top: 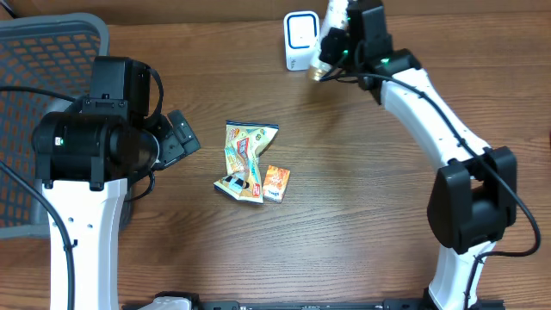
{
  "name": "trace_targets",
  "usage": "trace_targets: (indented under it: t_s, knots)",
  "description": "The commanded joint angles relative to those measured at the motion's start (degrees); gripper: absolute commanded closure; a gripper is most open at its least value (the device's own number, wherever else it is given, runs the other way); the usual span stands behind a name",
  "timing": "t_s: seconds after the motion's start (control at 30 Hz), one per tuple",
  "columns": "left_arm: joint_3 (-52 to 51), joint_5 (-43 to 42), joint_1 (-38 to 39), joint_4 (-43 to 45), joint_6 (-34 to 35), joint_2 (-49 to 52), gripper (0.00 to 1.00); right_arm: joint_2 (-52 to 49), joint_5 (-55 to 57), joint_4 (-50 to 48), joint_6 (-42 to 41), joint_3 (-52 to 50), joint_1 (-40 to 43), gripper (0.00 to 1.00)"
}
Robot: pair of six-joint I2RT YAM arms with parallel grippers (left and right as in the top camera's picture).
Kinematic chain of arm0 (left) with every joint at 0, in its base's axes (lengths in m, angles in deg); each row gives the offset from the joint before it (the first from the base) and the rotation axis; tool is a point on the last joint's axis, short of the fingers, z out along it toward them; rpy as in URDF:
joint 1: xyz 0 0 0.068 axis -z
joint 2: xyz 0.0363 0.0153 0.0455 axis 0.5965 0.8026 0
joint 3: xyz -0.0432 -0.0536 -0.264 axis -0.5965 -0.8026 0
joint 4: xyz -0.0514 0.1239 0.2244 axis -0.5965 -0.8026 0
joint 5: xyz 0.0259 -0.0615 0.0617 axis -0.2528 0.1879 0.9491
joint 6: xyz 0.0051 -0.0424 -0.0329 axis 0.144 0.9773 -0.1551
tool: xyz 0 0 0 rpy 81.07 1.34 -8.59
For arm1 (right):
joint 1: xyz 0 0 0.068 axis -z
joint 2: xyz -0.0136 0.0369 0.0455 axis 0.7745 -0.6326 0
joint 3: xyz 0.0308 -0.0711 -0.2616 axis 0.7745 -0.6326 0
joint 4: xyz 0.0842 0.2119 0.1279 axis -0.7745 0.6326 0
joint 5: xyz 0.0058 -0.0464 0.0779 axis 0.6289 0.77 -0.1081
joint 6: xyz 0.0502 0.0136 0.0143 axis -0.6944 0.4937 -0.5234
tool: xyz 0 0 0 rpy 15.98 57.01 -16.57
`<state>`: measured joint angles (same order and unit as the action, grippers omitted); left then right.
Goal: Scan the item barcode
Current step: 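Lift the Pantene tube and carry it up toward the scanner, then hold the Pantene tube in front of the scanner with the right gripper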
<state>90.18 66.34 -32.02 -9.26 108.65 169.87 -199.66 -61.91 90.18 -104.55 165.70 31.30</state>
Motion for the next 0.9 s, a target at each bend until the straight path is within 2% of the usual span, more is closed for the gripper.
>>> trace_targets:
  t_s: [0.0,0.4,0.7,0.87]
  knots:
    - [-0.24,0.72,-0.31,0.04,1.18,0.13,0.0,-1.49,5.01,-5.31,0.0,1.55,-3.06,0.96]
    - [-0.24,0.72,-0.31,0.04,1.16,0.13,0.0,-8.81,3.65,-18.58,2.03,1.6,-7.13,0.96]
    - [-0.24,0.72,-0.31,0.04,1.18,0.13,0.0,-10.78,5.95,-20.35,2.05,1.6,-7.41,0.96]
    - [-0.24,0.72,-0.31,0.04,1.18,0.13,0.0,-10.78,6.21,-21.38,4.98,1.6,-7.34,0.96]
